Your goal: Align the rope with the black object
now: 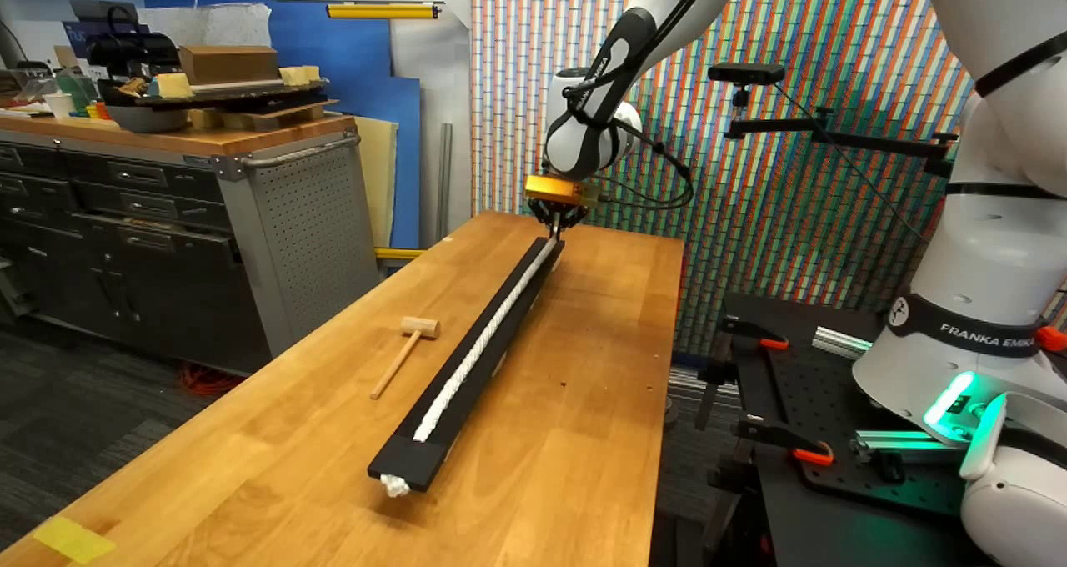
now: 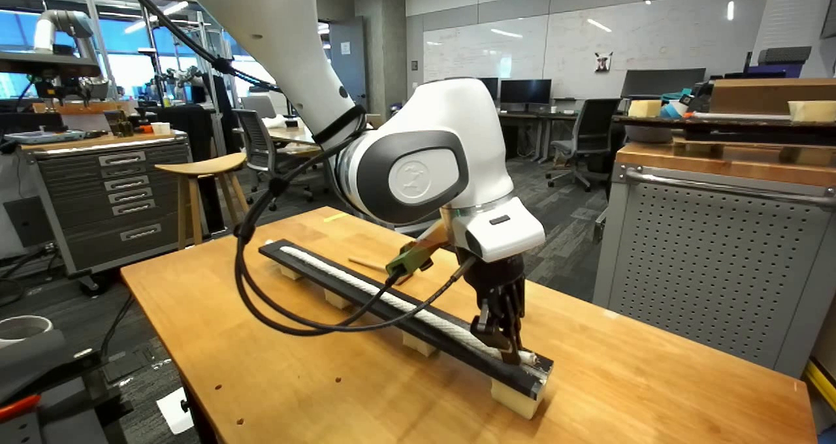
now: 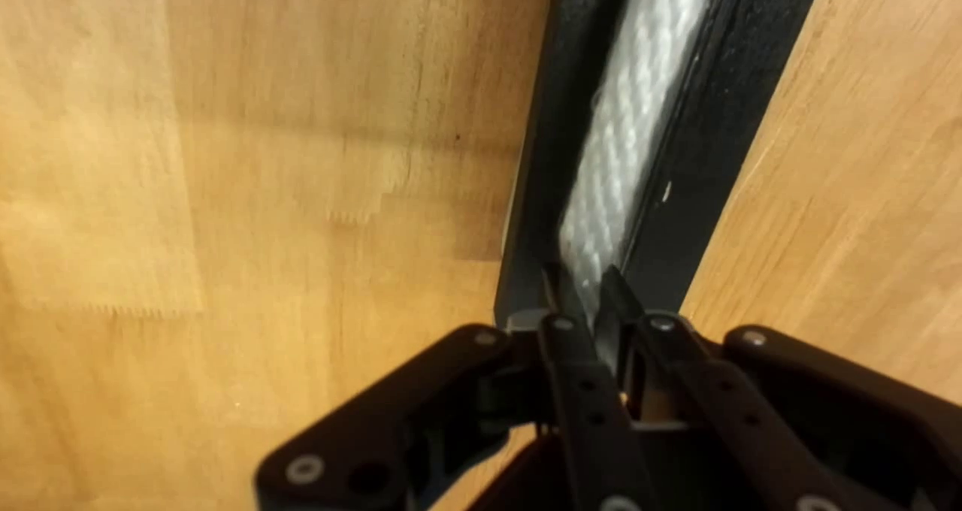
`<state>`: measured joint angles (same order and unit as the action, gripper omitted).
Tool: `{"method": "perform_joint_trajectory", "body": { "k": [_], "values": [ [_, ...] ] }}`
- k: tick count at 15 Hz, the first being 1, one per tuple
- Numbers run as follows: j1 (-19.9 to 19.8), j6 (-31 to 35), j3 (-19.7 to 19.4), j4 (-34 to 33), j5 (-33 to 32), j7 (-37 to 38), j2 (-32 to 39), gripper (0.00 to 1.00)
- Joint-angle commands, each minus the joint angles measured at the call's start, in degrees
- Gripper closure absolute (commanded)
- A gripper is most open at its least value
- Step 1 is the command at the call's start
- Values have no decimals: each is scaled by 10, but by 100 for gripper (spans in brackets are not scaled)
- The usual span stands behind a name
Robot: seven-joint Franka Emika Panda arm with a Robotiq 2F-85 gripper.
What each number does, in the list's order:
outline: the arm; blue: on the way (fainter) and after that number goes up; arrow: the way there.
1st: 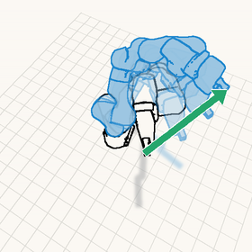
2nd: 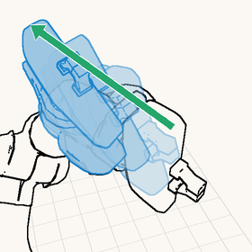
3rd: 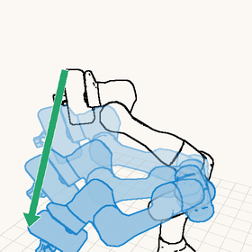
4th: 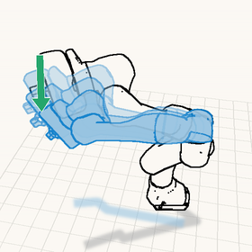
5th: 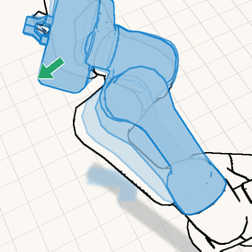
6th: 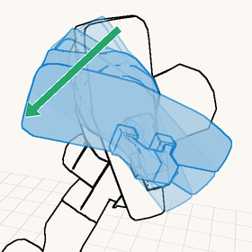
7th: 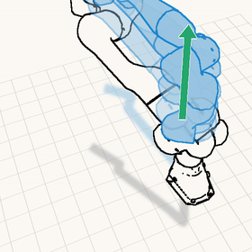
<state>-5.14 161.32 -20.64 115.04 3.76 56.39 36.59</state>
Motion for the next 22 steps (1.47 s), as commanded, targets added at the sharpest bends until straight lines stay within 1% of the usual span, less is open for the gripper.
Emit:
{"method": "perform_joint_trajectory", "body": {
  "k": [1,5,15,16,17,18,19,22],
  "values": [
    [9,14,-6,-25,14,4,29,97],
    [8,19,-8,-39,17,4,47,97],
    [12,21,-11,-50,29,17,55,97],
    [11,20,-10,-50,29,14,54,94],
    [10,19,-9,-50,29,13,53,64],
    [10,20,-9,-50,29,13,53,62],
    [10,21,-9,-50,29,13,53,56],
    [10,26,-9,-54,32,16,56,34]
  ]
}}
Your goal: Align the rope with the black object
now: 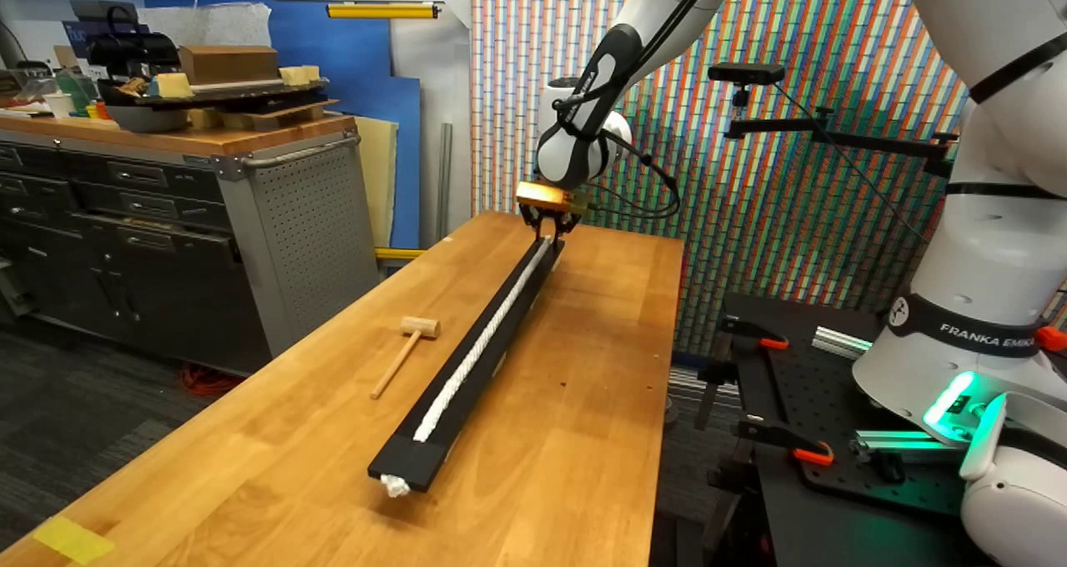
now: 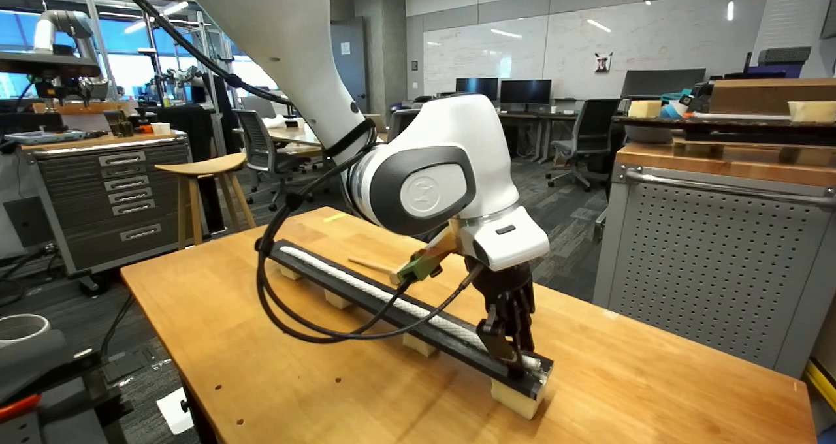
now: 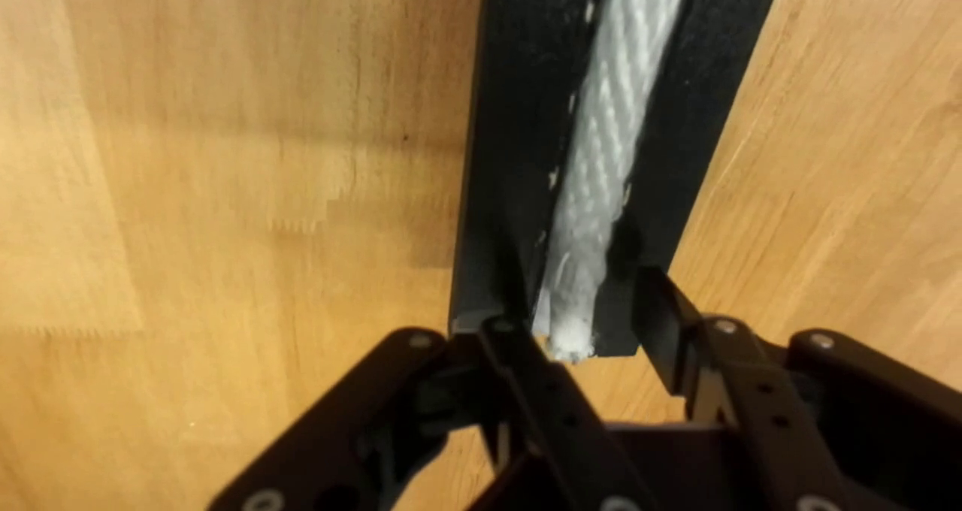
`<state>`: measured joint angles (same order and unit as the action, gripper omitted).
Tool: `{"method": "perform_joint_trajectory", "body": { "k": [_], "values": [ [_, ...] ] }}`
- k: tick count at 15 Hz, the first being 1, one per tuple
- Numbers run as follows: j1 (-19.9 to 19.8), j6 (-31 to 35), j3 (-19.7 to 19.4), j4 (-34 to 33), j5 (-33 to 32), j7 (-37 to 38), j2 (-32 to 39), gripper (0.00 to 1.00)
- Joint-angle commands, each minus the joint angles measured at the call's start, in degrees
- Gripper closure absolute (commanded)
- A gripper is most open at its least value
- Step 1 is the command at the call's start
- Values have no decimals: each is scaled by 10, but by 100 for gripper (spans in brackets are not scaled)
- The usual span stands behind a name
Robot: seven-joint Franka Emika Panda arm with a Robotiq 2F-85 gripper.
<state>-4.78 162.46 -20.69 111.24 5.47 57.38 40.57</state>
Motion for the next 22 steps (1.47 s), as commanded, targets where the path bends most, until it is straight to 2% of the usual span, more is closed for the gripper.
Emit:
{"method": "perform_joint_trajectory", "body": {
  "k": [1,4,5,11,18,22],
  "values": [
    [6,18,-8,-17,16,5,17,25],
    [9,28,-12,5,15,-5,-8,3],
    [11,33,-12,11,14,-8,-17,0],
    [26,47,18,75,3,-76,-109,0],
    [72,14,63,172,-25,-208,-248,0],
    [82,-8,98,222,-37,-277,-312,0]
  ]
}}
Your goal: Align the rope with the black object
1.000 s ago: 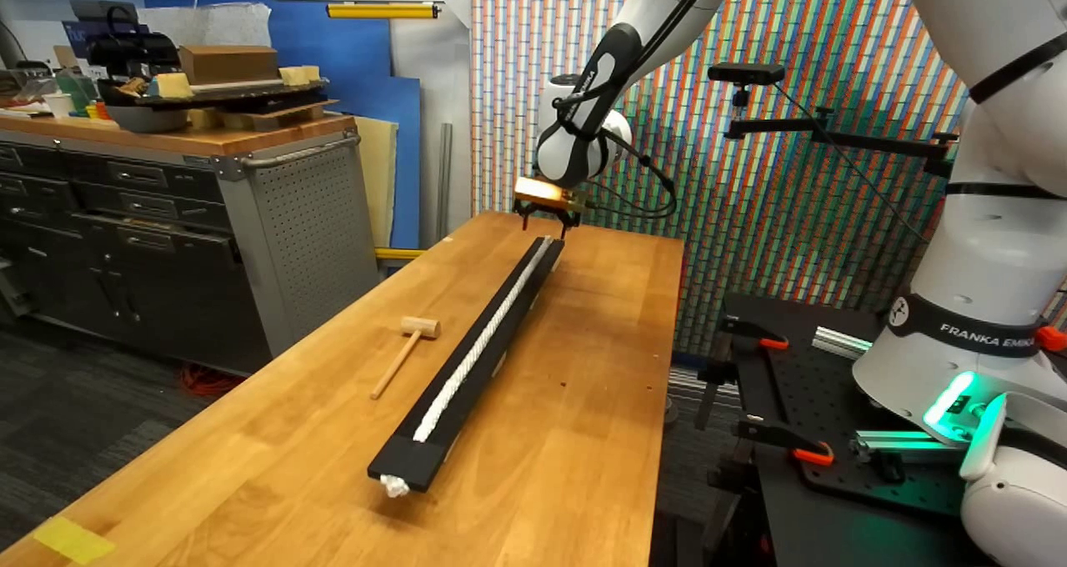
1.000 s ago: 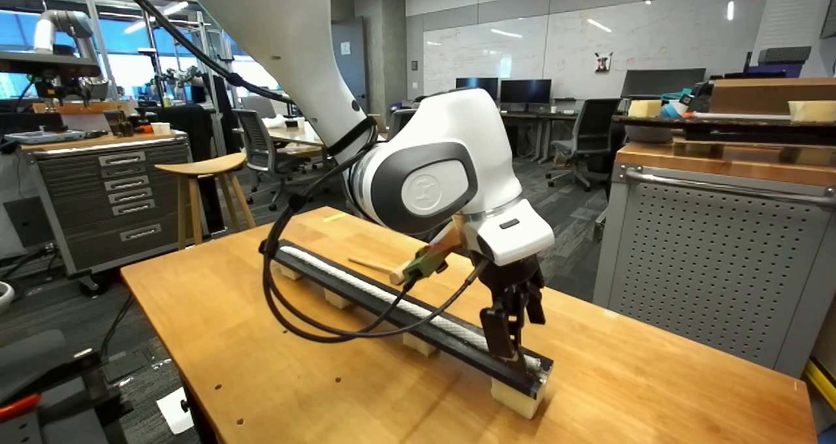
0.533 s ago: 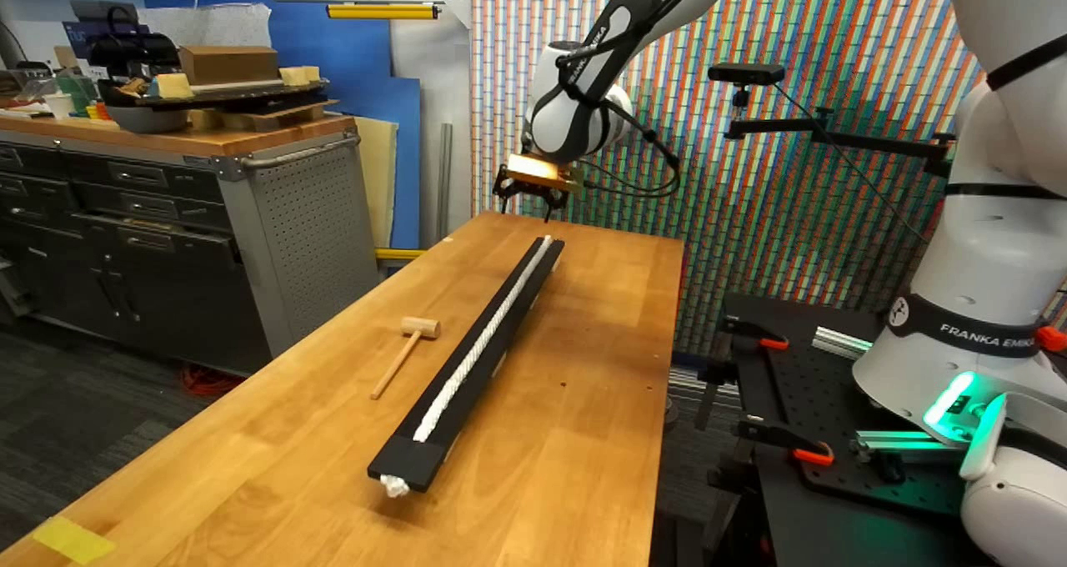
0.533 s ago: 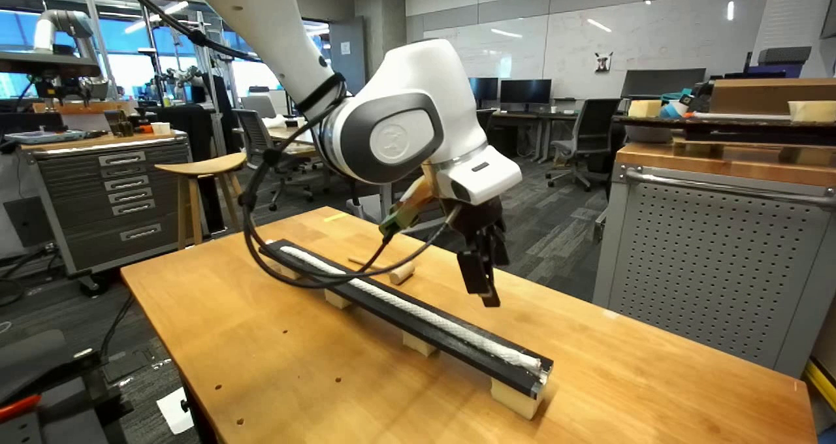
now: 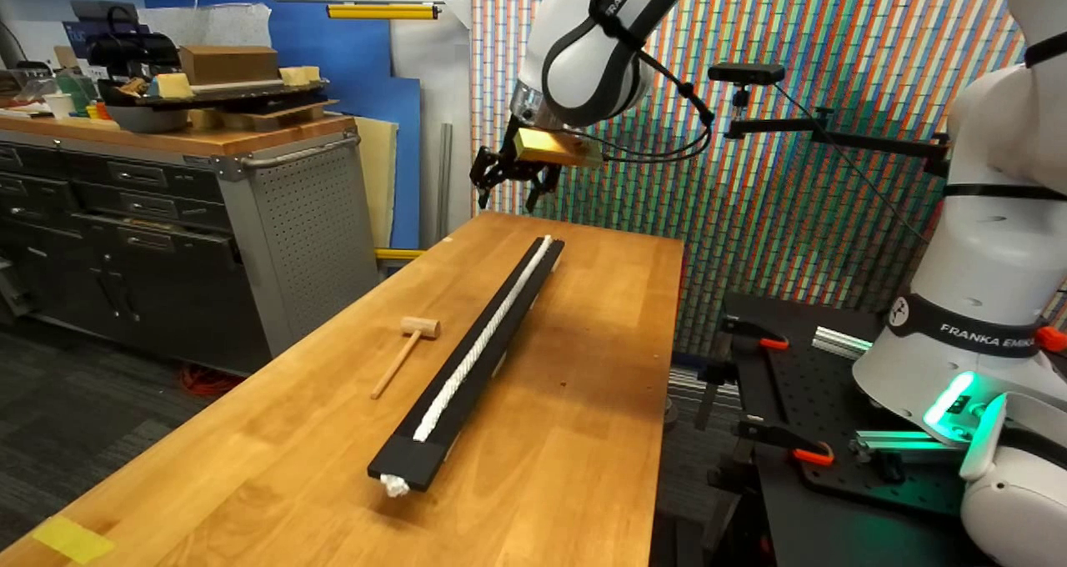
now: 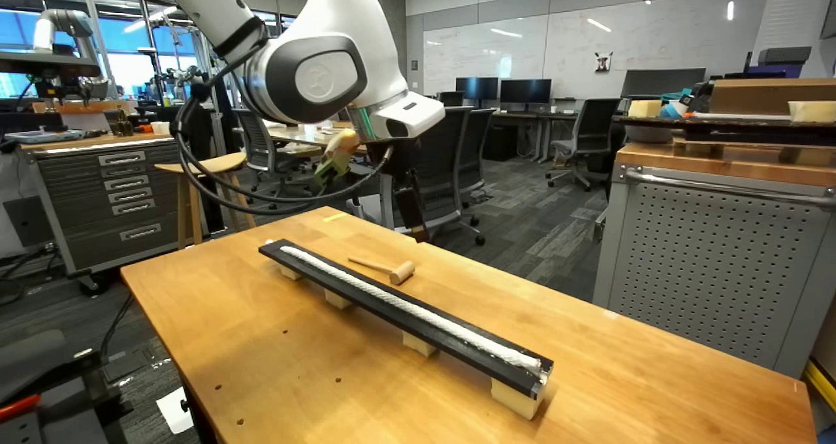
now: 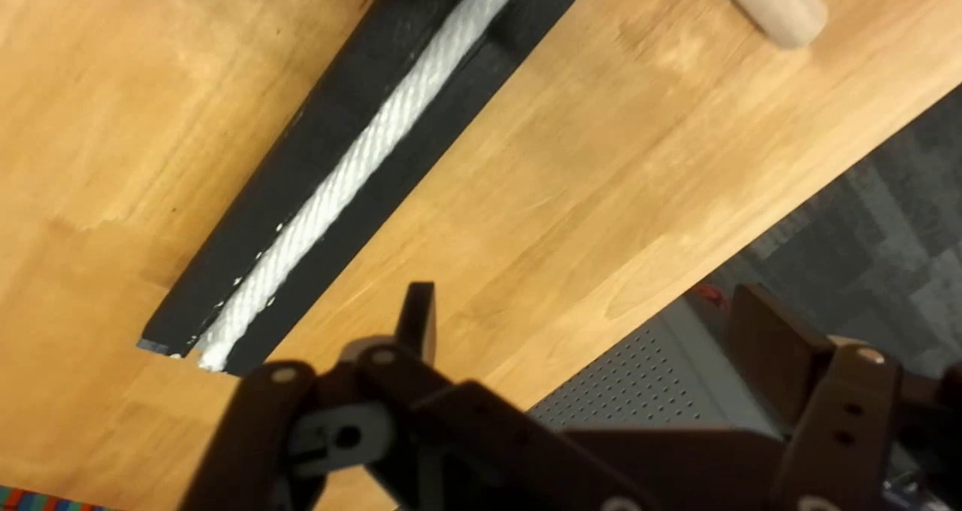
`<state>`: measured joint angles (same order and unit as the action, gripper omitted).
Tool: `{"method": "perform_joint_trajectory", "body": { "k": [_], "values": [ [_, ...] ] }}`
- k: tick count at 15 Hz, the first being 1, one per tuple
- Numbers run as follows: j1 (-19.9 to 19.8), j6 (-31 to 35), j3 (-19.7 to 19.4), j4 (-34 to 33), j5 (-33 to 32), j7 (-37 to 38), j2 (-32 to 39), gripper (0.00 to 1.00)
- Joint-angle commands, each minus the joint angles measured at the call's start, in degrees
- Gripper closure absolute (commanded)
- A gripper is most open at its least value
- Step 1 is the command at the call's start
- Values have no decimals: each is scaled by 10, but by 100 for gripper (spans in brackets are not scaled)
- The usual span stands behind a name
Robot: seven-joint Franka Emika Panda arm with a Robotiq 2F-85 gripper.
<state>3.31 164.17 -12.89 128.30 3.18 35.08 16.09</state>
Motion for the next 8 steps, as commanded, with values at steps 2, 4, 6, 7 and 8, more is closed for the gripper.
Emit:
{"method": "perform_joint_trajectory", "body": {
  "k": [2,4,6,7,8],
  "values": [
    [8,-48,29,71,-36,-76,-93,0],
    [9,-77,42,87,-59,-91,-116,0],
    [6,-110,59,100,-72,-104,-138,0],
    [4,-129,65,104,-81,-105,-147,0],
    [4,-152,68,103,-101,-94,-153,0]
  ]
}}
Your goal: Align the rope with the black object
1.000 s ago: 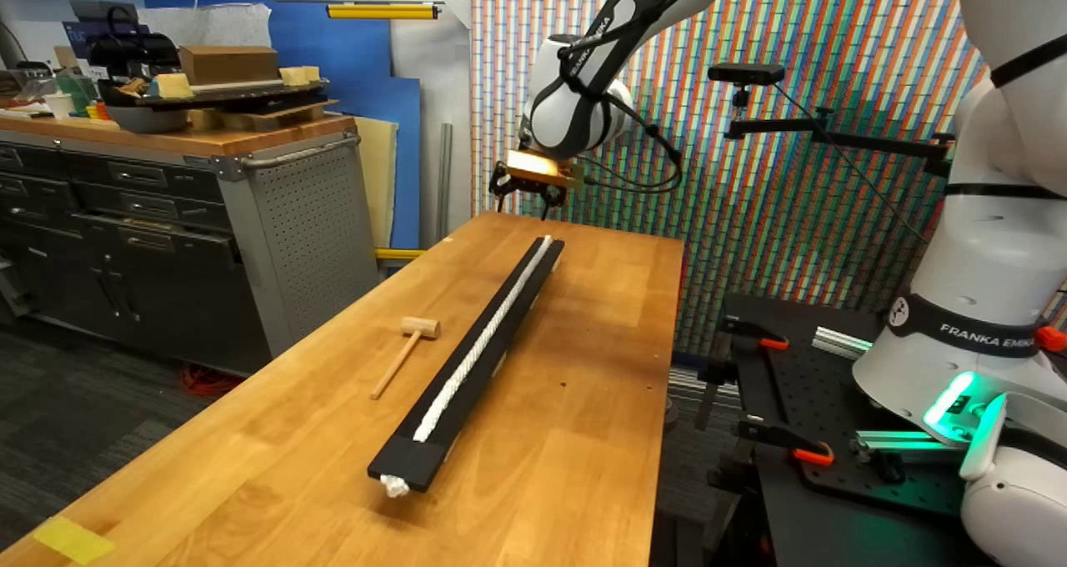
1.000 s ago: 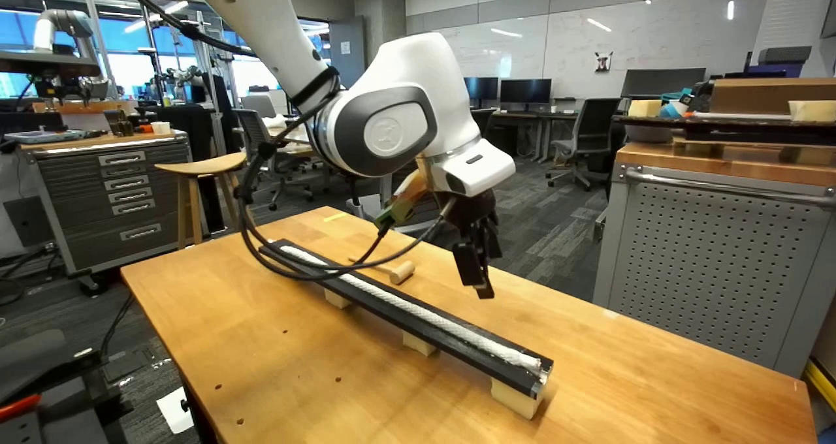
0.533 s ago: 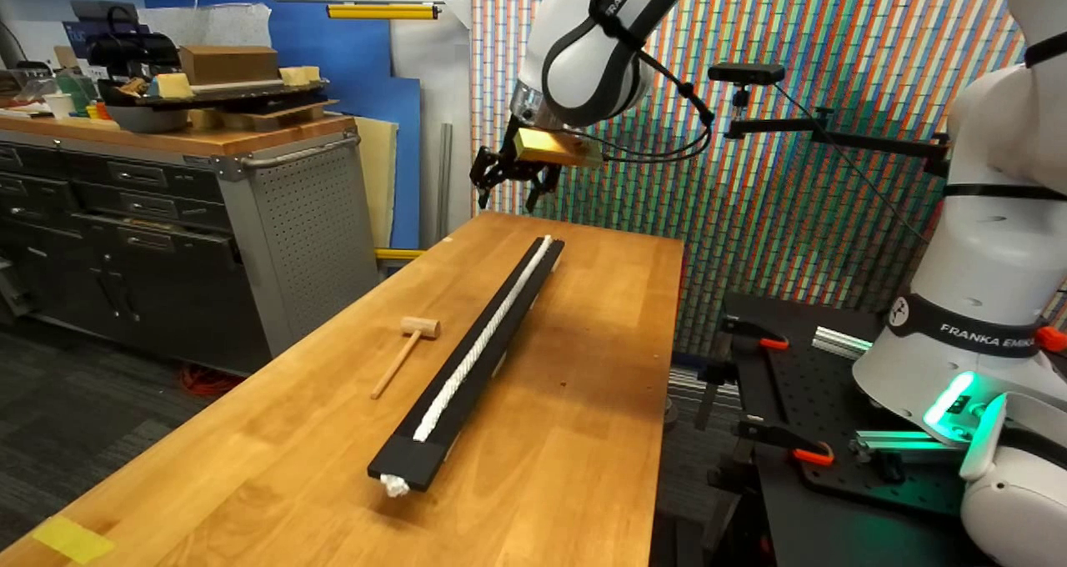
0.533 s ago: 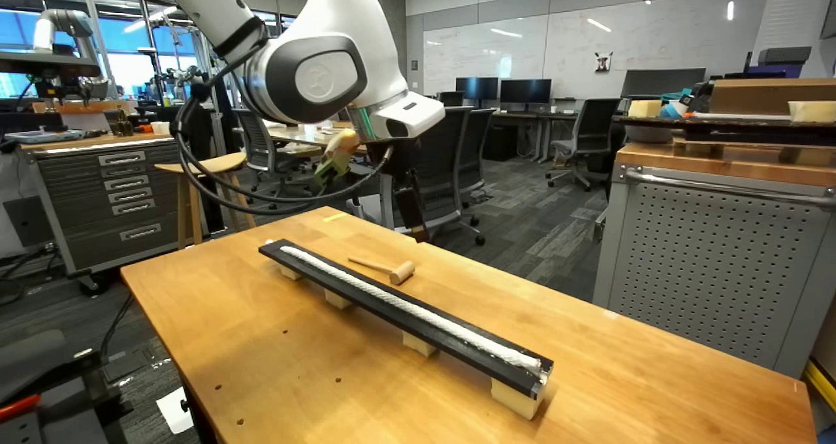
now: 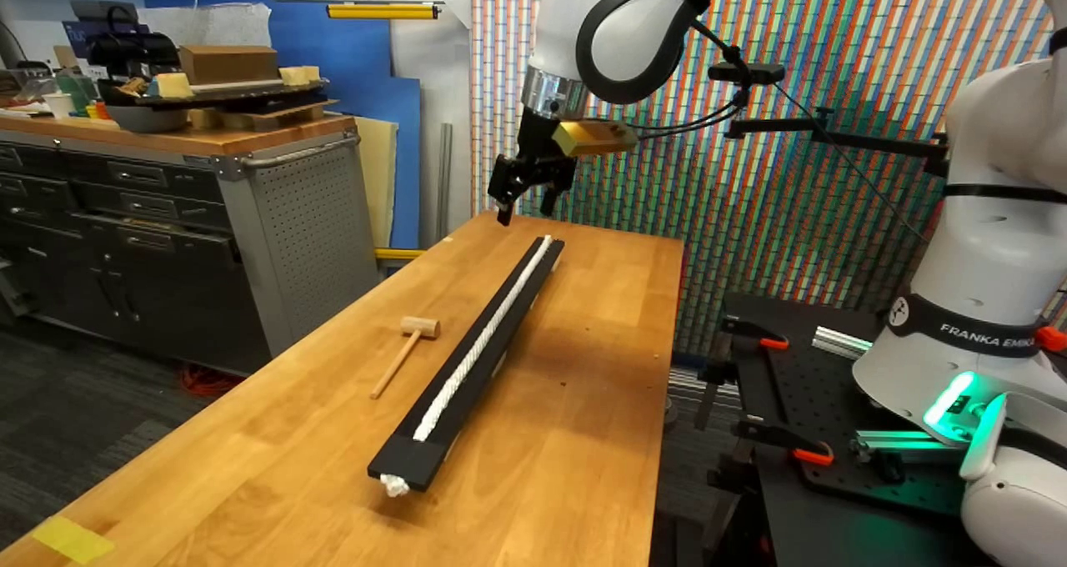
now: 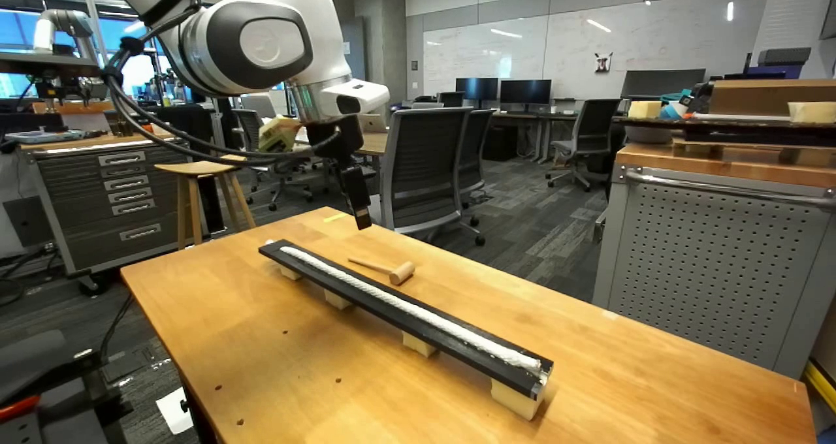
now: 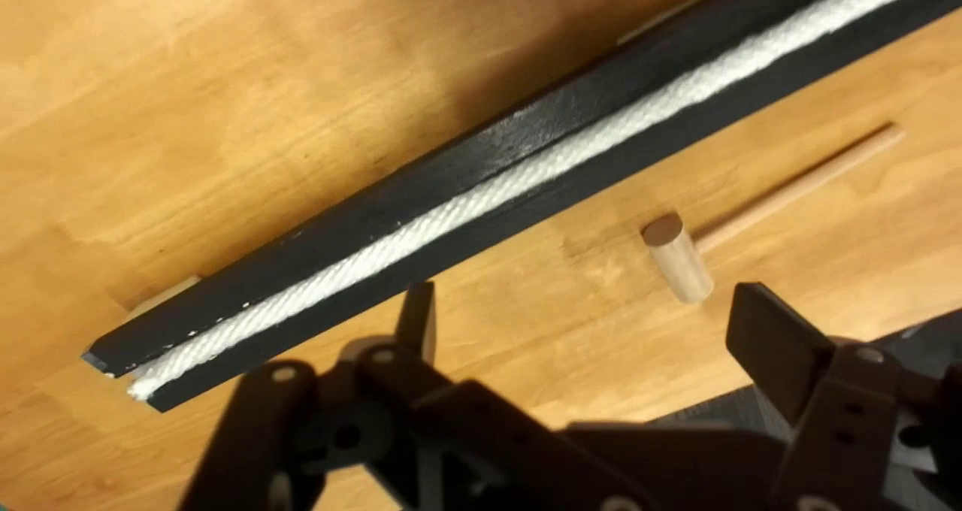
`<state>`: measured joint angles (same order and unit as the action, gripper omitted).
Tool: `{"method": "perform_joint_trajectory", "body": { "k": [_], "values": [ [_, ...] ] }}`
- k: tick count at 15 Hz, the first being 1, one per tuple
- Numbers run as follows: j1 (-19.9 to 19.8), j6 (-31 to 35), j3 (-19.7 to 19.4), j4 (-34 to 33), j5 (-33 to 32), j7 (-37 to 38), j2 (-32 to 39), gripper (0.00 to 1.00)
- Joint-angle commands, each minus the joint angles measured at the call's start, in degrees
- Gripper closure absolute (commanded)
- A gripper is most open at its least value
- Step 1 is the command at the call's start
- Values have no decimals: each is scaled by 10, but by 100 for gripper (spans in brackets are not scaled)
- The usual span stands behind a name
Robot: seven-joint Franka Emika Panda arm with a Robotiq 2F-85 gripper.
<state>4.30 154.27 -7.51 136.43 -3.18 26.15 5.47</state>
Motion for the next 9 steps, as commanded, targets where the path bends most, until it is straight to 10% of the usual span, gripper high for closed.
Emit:
{"method": "perform_joint_trajectory", "body": {
  "k": [1,9],
  "values": [
    [-9,-71,21,23,-42,-8,-55,0],
    [-19,-87,45,18,-33,-12,-44,0]
  ]
}}
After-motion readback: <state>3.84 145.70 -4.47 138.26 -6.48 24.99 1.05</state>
